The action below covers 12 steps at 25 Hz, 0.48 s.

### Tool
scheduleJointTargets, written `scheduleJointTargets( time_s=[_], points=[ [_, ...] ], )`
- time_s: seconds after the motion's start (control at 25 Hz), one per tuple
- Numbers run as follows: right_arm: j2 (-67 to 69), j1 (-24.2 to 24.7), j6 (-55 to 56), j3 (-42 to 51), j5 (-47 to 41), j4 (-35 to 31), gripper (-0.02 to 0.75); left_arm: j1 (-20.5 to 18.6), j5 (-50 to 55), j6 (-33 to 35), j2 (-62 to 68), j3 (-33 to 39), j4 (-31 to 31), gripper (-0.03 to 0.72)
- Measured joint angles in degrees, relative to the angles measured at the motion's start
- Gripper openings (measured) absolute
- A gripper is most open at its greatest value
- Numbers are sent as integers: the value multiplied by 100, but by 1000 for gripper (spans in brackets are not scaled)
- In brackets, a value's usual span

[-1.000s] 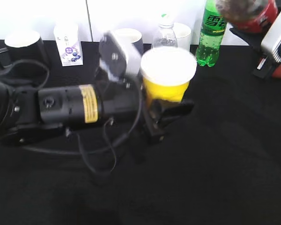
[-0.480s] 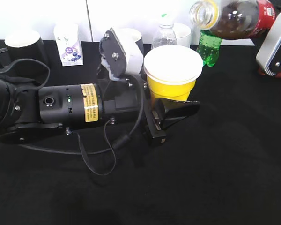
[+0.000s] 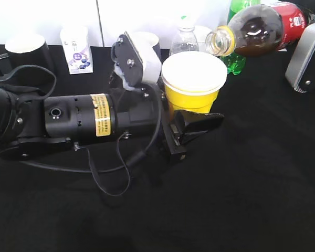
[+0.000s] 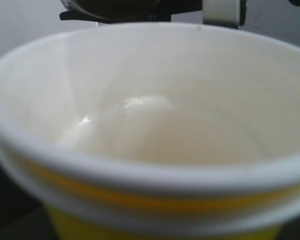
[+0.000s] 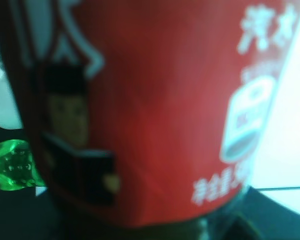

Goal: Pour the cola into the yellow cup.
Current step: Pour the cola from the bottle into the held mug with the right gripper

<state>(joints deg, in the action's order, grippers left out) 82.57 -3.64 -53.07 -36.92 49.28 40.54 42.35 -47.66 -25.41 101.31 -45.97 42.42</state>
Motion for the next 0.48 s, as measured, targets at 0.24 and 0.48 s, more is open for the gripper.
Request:
scheduleJointTargets(
  time_s=[0.24, 0.48],
  points=[
    [0, 0, -205, 0, -5, -31, 385, 0, 40, -180, 0, 0, 499, 435],
    [0, 0, -338, 0, -10, -31, 385, 0, 44, -191, 0, 0, 506, 435]
  ],
)
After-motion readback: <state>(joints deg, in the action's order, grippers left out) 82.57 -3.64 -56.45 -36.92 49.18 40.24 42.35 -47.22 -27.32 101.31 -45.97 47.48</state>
